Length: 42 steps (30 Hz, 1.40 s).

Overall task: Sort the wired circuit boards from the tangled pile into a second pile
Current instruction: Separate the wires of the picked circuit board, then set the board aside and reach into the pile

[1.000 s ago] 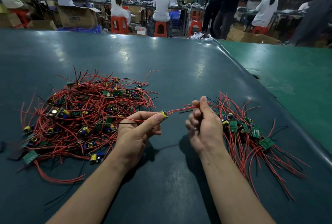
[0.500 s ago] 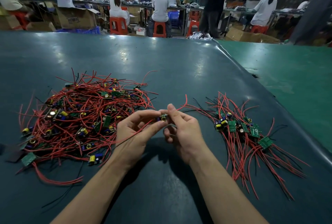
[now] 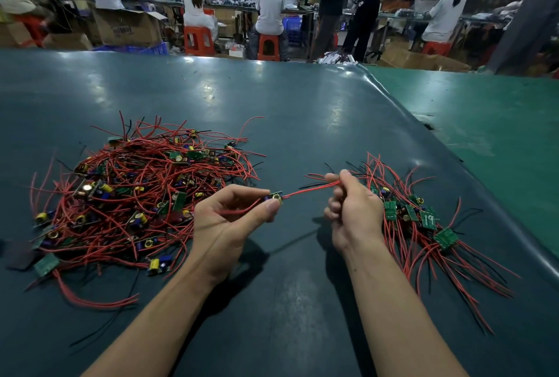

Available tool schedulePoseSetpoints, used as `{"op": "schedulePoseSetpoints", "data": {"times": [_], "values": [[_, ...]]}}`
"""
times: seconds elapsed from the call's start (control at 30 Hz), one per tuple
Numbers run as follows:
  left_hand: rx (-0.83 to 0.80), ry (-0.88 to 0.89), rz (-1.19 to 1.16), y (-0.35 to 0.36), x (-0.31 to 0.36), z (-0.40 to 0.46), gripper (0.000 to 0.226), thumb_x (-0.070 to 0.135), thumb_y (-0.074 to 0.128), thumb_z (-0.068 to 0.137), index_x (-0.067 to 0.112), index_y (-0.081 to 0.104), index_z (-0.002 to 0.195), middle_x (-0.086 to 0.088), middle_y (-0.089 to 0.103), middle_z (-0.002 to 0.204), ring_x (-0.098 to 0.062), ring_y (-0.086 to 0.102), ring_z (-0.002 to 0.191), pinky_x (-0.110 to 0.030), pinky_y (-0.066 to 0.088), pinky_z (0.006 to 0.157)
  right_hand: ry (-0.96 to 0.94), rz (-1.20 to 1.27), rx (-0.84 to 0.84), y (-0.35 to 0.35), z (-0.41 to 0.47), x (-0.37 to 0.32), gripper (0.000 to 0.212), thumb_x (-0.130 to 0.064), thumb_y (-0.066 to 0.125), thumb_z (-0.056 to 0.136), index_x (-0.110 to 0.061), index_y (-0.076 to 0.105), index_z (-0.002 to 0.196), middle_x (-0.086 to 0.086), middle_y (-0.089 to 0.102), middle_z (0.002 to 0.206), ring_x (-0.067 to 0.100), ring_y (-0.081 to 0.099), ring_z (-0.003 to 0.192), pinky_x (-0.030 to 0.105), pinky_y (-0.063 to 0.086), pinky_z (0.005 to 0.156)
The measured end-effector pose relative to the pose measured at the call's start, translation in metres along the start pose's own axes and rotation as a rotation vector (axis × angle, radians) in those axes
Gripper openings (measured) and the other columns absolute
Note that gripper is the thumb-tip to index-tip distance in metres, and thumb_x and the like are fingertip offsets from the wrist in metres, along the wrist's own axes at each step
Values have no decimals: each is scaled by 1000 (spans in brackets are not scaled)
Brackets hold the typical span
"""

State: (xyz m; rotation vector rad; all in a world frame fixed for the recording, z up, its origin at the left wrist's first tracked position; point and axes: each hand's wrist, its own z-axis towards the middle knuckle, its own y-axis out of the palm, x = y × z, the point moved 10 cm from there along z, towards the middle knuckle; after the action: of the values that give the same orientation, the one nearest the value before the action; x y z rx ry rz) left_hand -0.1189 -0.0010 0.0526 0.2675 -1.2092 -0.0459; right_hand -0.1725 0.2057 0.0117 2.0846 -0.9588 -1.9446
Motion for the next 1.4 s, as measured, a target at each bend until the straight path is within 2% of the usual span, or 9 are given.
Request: {"op": "schedulePoseSetpoints", "data": {"times": [0.23,0.4,0.53,0.63,0.9,1.03,1.13,1.27,1.4], "values": [[108,-86,-300,-15,-8,8,6,13,66,76,8,66,80,-4,68,65,-14,60,50,-23,51,50,52,111,-136,23,-12,10,58,-58,37,98,-10,66,83,-1,48,51,11,34,35,16,26,41],[168,-143,-365,-18,-14,8,6,16,63,79,11,63,83,-2,67,63,-11,60,52,-21,50,49,-249,-132,-493,64,-50,-8,81,-85,61,62,-14,61,101,0,54,60,10,37,39,17,26,37],[181,-217,-425,-22,-20,10,11,25,65,77,15,62,76,-2,63,60,-11,59,51,-20,50,49,-380,-322,-525,67,-58,-10,47,-44,82,72,-24,59,109,1,53,69,12,42,48,20,34,44],[156,-261,-422,-19,-25,11,17,29,64,77,14,57,78,-1,59,58,-11,54,48,-20,47,47,-387,-468,-486,66,-55,-5,32,-1,69,87,-27,63,105,3,56,71,13,47,52,20,36,47],[150,-403,-694,-17,-36,12,22,32,64,80,13,52,81,3,53,64,-6,48,51,-15,44,48,-58,-322,-556,71,-49,25,34,-43,64,80,-18,67,103,0,65,67,8,45,40,18,31,37],[102,-354,-545,-15,-35,12,20,31,65,79,13,59,85,3,56,63,-6,52,50,-16,45,48,-208,-534,-583,74,-51,25,30,-35,70,85,-25,66,113,7,67,79,2,51,45,16,39,42],[97,-347,-379,-10,-38,10,18,31,69,75,14,68,80,1,59,59,-6,53,46,-16,44,43,-393,-687,-644,82,-61,23,36,-35,71,86,-27,66,121,-11,66,81,1,54,54,17,44,56],[126,-362,-292,-13,-42,8,24,37,67,75,15,63,66,2,46,50,-8,41,38,-16,33,38,-489,-594,-571,80,-63,11,14,-21,72,87,-28,69,99,-4,69,75,30,62,64,32,50,59],[101,-326,-274,-10,-39,8,32,42,63,79,12,56,72,1,47,50,-11,43,39,-19,36,40,-506,-595,-467,71,-55,2,10,-26,77,83,-29,68,77,-7,66,63,10,60,54,27,50,56]]}}
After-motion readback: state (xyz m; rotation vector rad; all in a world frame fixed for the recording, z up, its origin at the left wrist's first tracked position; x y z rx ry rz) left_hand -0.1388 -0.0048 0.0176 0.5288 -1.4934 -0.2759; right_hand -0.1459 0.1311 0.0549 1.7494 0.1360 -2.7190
